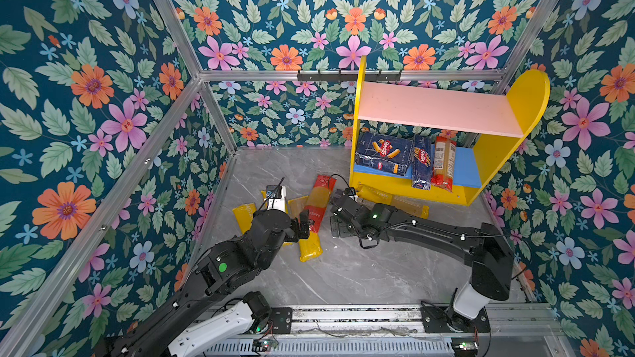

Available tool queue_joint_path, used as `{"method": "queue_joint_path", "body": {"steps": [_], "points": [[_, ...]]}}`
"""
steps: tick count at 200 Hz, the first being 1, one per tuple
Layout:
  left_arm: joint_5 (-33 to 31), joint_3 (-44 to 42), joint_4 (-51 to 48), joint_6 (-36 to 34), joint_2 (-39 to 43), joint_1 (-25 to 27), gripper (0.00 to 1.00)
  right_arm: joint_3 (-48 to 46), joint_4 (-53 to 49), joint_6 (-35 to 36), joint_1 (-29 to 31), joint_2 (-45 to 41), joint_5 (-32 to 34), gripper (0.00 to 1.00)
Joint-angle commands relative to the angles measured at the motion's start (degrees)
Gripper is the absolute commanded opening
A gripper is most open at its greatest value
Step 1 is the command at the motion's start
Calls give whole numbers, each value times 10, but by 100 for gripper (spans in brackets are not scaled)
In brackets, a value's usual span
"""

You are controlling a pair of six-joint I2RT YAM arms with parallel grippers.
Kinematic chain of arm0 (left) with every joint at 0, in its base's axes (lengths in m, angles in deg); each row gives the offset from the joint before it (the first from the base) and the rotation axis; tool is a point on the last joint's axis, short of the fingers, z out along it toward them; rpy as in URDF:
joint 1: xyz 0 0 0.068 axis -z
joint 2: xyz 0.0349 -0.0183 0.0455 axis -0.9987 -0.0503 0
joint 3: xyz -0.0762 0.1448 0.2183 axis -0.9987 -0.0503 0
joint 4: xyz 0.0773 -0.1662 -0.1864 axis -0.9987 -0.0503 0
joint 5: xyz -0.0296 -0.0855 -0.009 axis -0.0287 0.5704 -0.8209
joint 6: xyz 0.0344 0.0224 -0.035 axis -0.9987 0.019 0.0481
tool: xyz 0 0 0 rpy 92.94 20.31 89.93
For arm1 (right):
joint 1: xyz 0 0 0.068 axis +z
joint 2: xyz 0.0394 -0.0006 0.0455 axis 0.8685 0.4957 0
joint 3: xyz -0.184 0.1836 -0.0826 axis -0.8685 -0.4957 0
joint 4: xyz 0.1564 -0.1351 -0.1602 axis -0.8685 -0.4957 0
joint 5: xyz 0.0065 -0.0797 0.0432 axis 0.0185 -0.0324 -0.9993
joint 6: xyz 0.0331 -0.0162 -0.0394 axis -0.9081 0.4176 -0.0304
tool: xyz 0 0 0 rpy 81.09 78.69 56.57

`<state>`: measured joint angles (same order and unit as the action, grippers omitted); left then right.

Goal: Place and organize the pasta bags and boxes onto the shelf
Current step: 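Grasp the red-labelled spaghetti bag in the pile with the right gripper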

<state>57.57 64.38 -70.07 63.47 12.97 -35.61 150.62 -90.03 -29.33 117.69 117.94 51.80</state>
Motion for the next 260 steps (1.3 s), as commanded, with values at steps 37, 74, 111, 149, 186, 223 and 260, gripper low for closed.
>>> {"method": "queue_joint_path", "body": {"steps": [37, 74, 111, 149, 186, 223, 260], "points": [[139, -11, 5, -44, -7, -148, 100, 92, 22, 3, -12, 98, -47, 99], [242, -33, 28, -80, -24, -285, 100, 162, 12, -5, -24, 162, -76, 99], [367, -49, 46, -97, -38, -418, 100, 239, -5, -14, -30, 227, -102, 99], [363, -54, 51, -90, -30, -440, 100, 337, -57, -29, -30, 308, -105, 99], [358, -60, 53, -90, -25, -444, 100, 384, -88, -49, -30, 353, -70, 99], [362, -69, 62, -89, -19, -444, 100, 367, -48, -64, -30, 373, -58, 99], [368, -75, 66, -91, -11, -443, 100, 345, 16, -70, -31, 385, -62, 99]]}}
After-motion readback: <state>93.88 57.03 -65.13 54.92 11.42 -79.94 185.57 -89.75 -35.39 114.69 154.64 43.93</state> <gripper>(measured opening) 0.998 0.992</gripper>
